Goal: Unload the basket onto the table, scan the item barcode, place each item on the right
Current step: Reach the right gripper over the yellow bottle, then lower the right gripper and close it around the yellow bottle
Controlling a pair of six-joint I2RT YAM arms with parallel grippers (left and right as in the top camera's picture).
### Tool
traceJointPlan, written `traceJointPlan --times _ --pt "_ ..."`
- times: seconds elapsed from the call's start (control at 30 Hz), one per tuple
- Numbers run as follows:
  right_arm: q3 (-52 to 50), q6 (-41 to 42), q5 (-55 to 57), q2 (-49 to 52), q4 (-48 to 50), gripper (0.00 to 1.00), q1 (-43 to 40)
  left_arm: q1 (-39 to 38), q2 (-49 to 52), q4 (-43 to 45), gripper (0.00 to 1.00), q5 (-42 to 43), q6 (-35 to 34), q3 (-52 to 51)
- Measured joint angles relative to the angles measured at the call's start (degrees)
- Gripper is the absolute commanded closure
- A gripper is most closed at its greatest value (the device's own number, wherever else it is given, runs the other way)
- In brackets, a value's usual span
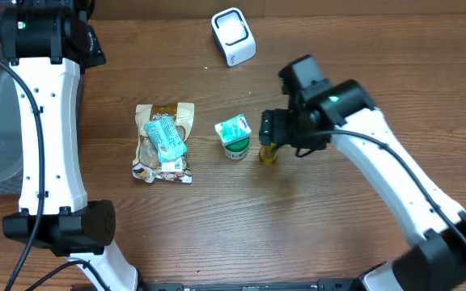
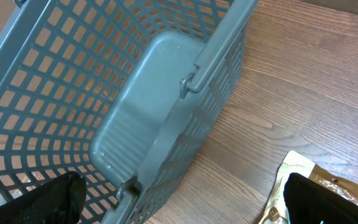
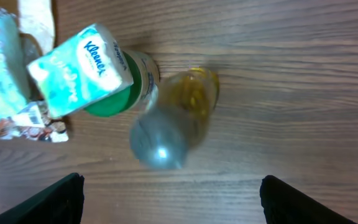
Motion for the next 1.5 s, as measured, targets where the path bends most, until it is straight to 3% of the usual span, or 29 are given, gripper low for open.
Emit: traceJointPlan --times 0.3,0.5,0.8,0.97,1.37,1.5 --pt "0.00 0.96 1.29 6.95 3.13 0.14 0.81 0.00 0.00 0.00 0.01 0.00 0.02 0.00" --pt "-0.48 1.18 1.51 8.04 6.21 0.37 0.85 0.00 0.00 0.00 0.00 0.00 0.02 0.00" --pt "-1.01 1.38 1.90 8.04 6.56 0.39 0.85 -0.02 0.00 0.00 0.00 0.00 0.02 0.00" --pt "-1.99 1.22 1.90 8.04 6.73 0.52 0.85 -0.02 0.00 0.00 0.01 0.00 0.00 0.00" --pt "-2.78 1.42 1.90 8.04 7.15 0.51 0.85 0.00 0.00 0.00 0.00 0.00 0.00 0.00" --pt "-3.02 1.40 1.88 8.04 7.19 0.57 0.85 0.00 0.00 0.00 0.01 0.00 0.00 0.00"
